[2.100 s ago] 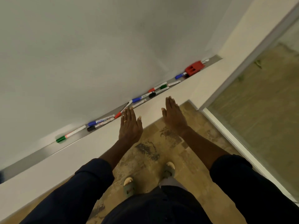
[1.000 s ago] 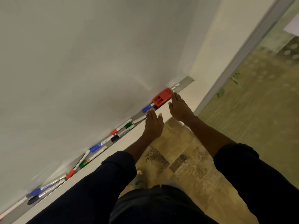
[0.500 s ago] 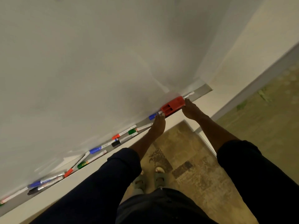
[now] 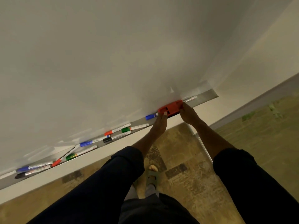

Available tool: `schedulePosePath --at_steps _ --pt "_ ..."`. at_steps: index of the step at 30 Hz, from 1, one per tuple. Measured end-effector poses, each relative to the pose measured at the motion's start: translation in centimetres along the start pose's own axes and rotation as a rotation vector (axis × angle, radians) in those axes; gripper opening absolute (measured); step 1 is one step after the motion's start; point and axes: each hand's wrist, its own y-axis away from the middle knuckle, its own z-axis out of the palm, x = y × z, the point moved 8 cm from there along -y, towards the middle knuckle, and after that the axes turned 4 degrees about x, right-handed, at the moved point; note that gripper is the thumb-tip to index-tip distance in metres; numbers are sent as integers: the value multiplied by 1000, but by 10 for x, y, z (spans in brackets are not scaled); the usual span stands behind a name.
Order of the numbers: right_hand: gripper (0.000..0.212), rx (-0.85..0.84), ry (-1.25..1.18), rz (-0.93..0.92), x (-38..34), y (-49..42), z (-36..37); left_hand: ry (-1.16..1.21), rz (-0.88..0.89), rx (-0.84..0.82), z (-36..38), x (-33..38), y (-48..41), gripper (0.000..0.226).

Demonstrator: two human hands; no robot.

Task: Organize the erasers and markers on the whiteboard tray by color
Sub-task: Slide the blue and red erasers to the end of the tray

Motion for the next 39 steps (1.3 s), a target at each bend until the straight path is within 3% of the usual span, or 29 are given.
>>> schedulePosePath --at_steps 13,27,39 --pt "36 101 -31 -27 -29 33 16 191 -40 107 -17 -15 25 55" --pt "34 96 -64 -83 -120 131 124 249 59 235 -152 -81 118 59" --pt "41 -212 -185 -134 -236 241 290 210 48 449 -338 -188 236 57"
